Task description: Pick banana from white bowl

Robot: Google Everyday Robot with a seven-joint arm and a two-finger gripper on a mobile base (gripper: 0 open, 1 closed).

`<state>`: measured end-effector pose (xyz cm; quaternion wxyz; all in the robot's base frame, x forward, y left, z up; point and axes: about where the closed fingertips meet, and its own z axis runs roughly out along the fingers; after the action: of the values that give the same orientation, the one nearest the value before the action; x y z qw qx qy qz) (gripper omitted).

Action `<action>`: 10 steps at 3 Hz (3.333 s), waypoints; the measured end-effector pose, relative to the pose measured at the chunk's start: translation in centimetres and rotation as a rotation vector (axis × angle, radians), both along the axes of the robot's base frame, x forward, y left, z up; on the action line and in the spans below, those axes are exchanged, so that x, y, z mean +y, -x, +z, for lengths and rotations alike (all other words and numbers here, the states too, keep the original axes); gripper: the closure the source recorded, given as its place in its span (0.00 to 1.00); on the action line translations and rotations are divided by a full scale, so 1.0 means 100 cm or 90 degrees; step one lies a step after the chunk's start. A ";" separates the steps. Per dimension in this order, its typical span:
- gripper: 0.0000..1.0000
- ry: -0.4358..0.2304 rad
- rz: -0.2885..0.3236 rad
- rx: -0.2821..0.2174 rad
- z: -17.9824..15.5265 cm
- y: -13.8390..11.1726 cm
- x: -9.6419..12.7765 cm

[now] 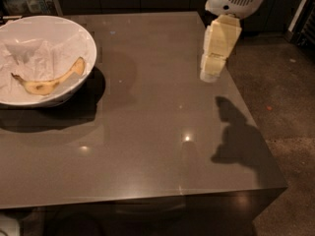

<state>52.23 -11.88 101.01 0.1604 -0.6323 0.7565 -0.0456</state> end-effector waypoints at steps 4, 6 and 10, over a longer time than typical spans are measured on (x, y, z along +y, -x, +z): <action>0.00 -0.013 0.169 -0.050 0.014 -0.068 0.169; 0.00 0.065 0.275 -0.040 -0.012 -0.077 0.246; 0.00 0.002 0.398 -0.003 -0.046 -0.102 0.344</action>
Offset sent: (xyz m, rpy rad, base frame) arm 0.0510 0.1724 0.0057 -0.1079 0.1525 0.3595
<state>62.39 22.55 96.43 0.1674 -0.8345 0.5250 0.0038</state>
